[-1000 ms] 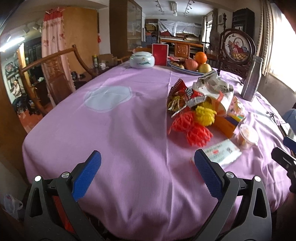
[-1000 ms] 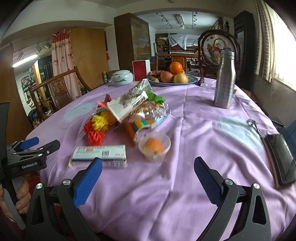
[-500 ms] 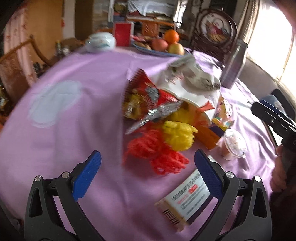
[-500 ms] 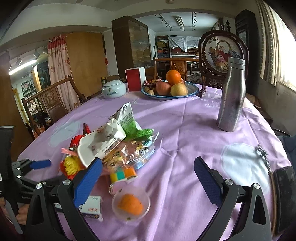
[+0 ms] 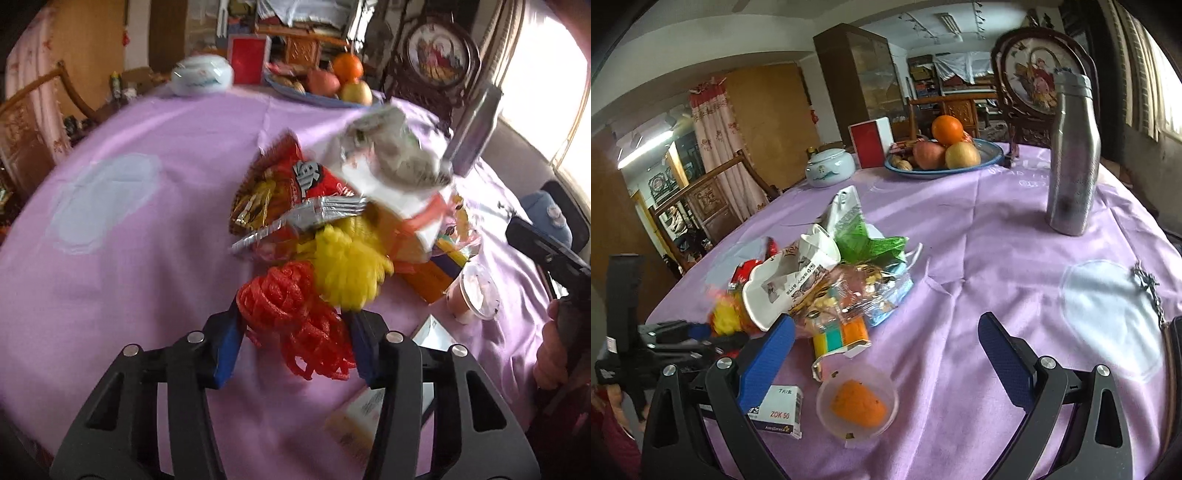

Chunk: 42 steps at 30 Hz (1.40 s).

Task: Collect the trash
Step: 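Grasp the red mesh bundle with the left tool while the right tool grasps the orange cup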

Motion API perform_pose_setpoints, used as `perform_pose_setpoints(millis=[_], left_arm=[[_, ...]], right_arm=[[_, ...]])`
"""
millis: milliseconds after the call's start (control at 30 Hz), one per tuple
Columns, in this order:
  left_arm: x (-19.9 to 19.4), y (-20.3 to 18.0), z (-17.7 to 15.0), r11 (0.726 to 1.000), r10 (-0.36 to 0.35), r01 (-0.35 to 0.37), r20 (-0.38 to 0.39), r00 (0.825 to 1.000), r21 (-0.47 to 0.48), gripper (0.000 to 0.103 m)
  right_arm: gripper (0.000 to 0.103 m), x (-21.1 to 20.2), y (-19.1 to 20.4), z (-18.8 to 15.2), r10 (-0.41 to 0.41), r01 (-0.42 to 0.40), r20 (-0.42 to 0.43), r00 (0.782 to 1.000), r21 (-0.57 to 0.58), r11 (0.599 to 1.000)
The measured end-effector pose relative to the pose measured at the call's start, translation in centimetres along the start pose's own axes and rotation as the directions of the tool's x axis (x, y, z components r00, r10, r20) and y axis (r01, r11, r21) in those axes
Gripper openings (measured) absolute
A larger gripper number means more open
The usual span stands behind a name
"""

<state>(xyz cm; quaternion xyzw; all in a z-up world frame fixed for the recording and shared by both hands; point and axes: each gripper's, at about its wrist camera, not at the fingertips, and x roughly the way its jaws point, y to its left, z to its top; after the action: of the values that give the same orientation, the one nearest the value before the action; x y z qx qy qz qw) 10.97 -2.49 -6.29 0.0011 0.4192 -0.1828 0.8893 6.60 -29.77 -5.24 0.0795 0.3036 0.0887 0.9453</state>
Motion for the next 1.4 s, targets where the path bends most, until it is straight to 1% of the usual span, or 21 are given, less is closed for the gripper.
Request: perform_pose_setpoints(millis=[100, 200, 233, 333, 433, 467, 567, 667, 733, 800, 833, 900, 967, 1067, 1100, 1133, 1167, 1267, 1400], left_arm=[[-2.9, 1.7, -0.9, 0.999, 0.022, -0.02, 0.059, 0.998, -0.027, 0.051], [-4.0, 3.2, -1.4, 0.996, 0.077, -0.073, 0.077, 0.994, -0.048, 0.053], [-4.2, 3.6, -1.6, 0.995, 0.085, -0.08, 0.075, 0.994, -0.059, 0.053], [-4.2, 4.3, -2.4, 0.994, 0.068, -0.063, 0.063, 0.996, -0.086, 0.056], [-4.0, 4.1, -2.9, 0.995, 0.047, -0.041, 0.061, 0.997, -0.091, 0.061], [-3.9, 4.0, -3.0, 0.996, 0.042, -0.036, 0.06, 0.997, -0.087, 0.063], [-3.5, 4.0, -3.5, 0.996, 0.044, -0.039, 0.059, 0.997, -0.083, 0.073], [-2.6, 4.7, -3.8, 0.992, 0.054, -0.049, 0.044, 0.998, -0.112, 0.073], [-2.4, 5.3, -3.8, 0.989, 0.041, -0.033, 0.051, 0.998, -0.144, 0.069], [-2.7, 5.7, -3.8, 0.988, 0.027, -0.017, 0.067, 0.997, -0.154, 0.051], [-2.9, 5.8, -3.8, 0.987, 0.02, -0.007, 0.077, 0.997, -0.158, 0.049], [-3.6, 5.9, -3.8, 0.987, 0.008, 0.009, 0.105, 0.994, -0.162, 0.039], [-4.2, 6.0, -3.7, 0.987, 0.006, 0.014, 0.123, 0.992, -0.163, 0.037], [-5.0, 6.1, -3.6, 0.986, 0.017, 0.007, 0.141, 0.99, -0.164, 0.035], [-5.3, 6.2, -3.6, 0.986, 0.017, 0.008, 0.147, 0.989, -0.165, 0.034], [-5.4, 6.2, -3.5, 0.986, 0.019, 0.007, 0.151, 0.988, -0.166, 0.034], [-5.7, 6.2, -3.5, 0.986, 0.024, 0.003, 0.157, 0.987, -0.168, 0.034], [-6.0, 6.5, -3.5, 0.984, 0.035, -0.006, 0.166, 0.986, -0.177, 0.034], [-6.0, 7.0, -3.6, 0.98, 0.039, -0.007, 0.161, 0.986, -0.197, 0.034]], right_arm=[[0.097, -0.9, 1.6, -0.6, 0.075, -0.073, 0.022, 0.997, -0.077, 0.994], [0.097, -1.2, 3.1, -1.2, 0.14, -0.139, -0.001, 0.99, -0.154, 0.978], [0.097, -1.3, 3.6, -1.5, 0.145, -0.145, -0.01, 0.989, -0.178, 0.973], [0.097, -1.9, 4.9, -2.6, 0.114, -0.115, -0.018, 0.993, -0.235, 0.965], [0.097, -2.1, 5.4, -3.2, 0.068, -0.074, -0.033, 0.997, -0.259, 0.963], [0.097, -2.3, 5.4, -3.4, 0.054, -0.062, -0.037, 0.998, -0.258, 0.964], [0.097, -2.4, 4.9, -3.4, 0.036, -0.046, -0.046, 0.998, -0.231, 0.972], [0.097, -1.8, 4.6, -3.4, 0.005, -0.02, -0.07, 0.998, -0.208, 0.978], [0.097, -1.3, 4.7, -3.5, -0.019, 0.001, -0.087, 0.996, -0.208, 0.978], [0.097, -0.7, 4.8, -3.5, -0.033, 0.009, -0.108, 0.994, -0.214, 0.977], [0.097, -0.6, 4.9, -3.6, -0.04, 0.014, -0.115, 0.993, -0.216, 0.976], [0.096, 0.0, 5.0, -3.7, -0.066, 0.035, -0.139, 0.988, -0.219, 0.975], [0.089, 0.7, 4.7, -3.7, -0.082, 0.044, -0.177, 0.981, -0.207, 0.977], [0.074, 1.7, 3.9, -3.6, -0.084, 0.048, -0.227, 0.97, -0.162, 0.986], [0.06, 1.9, 3.5, -3.6, -0.075, 0.043, -0.241, 0.968, -0.139, 0.989], [0.057, 1.9, 3.1, -3.6, -0.064, 0.036, -0.242, 0.968, -0.118, 0.992], [0.057, 1.5, 3.0, -3.5, -0.044, 0.021, -0.224, 0.974, -0.105, 0.994], [0.057, 0.7, 2.9, -3.6, -0.021, 0.004, -0.172, 0.985, -0.101, 0.995], [0.057, 0.2, 3.0, -3.5, -0.004, -0.012, -0.147, 0.989, -0.109, 0.994]])
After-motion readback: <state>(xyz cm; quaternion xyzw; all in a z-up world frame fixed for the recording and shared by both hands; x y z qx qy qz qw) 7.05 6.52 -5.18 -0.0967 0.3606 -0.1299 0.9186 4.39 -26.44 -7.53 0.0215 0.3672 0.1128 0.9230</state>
